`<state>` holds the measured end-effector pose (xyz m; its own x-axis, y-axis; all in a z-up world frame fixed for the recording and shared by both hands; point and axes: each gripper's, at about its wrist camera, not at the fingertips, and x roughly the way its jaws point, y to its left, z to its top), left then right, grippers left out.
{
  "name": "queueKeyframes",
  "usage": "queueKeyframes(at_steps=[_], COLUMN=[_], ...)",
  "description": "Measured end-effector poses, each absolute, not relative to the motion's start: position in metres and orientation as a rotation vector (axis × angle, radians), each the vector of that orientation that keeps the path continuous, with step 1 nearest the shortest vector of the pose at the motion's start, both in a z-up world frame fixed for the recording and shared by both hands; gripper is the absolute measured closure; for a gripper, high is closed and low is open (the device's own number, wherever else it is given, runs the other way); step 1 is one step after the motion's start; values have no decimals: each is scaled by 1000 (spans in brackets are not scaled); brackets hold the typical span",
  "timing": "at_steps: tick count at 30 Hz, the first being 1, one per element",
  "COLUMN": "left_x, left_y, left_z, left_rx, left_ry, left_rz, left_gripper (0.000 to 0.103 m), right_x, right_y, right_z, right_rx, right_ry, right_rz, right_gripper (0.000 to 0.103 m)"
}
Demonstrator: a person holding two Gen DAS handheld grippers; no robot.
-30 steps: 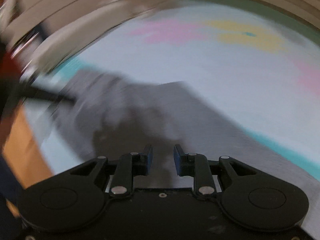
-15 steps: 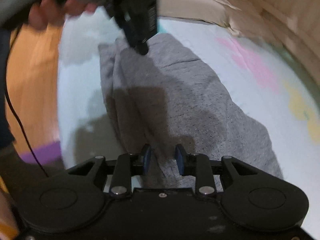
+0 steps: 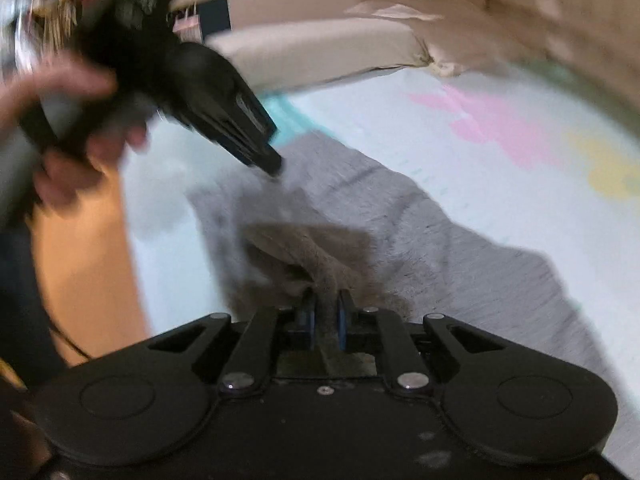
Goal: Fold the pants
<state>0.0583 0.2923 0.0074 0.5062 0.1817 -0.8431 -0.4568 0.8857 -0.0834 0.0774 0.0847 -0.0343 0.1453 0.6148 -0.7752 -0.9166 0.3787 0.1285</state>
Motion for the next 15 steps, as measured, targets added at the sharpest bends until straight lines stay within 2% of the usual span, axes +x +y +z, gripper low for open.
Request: queueKeyframes(at_steps=[5,8,15], left_x=[65,65,56], left_y=[281,281,334], left_z=[17,14,-2], left_rx=[-226,-214,-402], left_ry=[954,963,975], left_rz=[382,380,485], left_gripper=[73,69,70], right_x=[62,54,54], right_y=[89,89,92], right_z=[-63,-68,-63], right_rx=[-538,-593,-594], right_ry=[947,908,891], right_rz=[1210,1229,1226], right_gripper=[91,91,91])
